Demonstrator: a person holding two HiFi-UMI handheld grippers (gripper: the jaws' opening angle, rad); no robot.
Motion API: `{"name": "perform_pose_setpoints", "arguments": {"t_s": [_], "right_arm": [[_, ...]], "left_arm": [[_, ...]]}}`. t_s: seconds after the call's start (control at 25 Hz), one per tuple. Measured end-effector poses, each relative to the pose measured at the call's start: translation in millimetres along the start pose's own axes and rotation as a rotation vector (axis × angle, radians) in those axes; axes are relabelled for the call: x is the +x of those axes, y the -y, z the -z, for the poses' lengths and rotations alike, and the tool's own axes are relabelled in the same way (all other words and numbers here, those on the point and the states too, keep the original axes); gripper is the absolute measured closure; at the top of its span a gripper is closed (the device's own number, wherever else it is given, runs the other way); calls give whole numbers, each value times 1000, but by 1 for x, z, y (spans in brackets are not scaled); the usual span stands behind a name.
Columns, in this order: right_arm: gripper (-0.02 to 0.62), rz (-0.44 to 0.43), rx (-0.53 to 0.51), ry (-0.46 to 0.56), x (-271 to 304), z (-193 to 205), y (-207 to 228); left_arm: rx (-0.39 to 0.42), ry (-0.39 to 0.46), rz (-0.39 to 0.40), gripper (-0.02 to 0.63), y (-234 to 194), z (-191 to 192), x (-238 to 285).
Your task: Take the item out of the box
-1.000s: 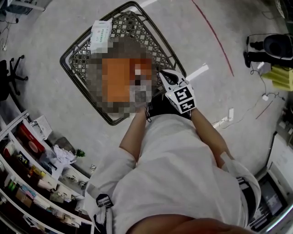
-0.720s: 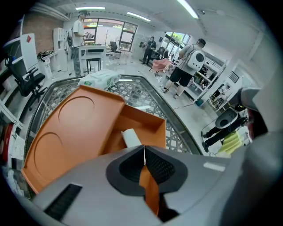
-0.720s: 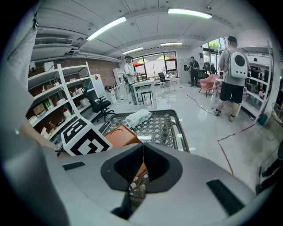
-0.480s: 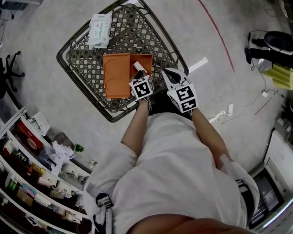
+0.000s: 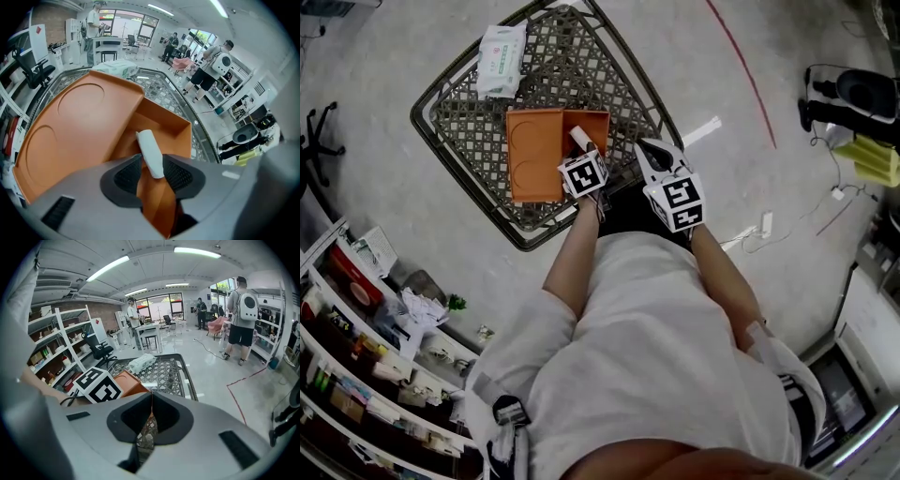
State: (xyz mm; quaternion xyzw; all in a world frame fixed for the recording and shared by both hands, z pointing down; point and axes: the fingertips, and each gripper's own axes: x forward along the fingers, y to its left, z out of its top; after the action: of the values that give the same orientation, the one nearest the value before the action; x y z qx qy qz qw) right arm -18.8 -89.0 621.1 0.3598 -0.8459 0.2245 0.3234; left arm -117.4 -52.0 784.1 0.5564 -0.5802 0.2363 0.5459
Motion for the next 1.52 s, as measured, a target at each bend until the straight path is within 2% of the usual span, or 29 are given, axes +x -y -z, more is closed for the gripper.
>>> {"name": "perform_pose_setpoints", "arguments": {"t_s": [0.36, 0.68, 1.16, 1.52], "right_arm": [[591, 15, 11, 1, -4, 2, 1], [591, 38, 29, 11, -8, 3, 8], [591, 66, 65, 27, -14, 9, 14], [591, 62, 66, 38, -14, 9, 6]], "left_arm": [[51, -27, 47, 469, 12, -7, 11], [66, -41, 50, 469, 15, -8, 15], [155, -96, 87, 469, 22, -16, 25], [219, -85, 99, 476, 23, -18, 21]]}}
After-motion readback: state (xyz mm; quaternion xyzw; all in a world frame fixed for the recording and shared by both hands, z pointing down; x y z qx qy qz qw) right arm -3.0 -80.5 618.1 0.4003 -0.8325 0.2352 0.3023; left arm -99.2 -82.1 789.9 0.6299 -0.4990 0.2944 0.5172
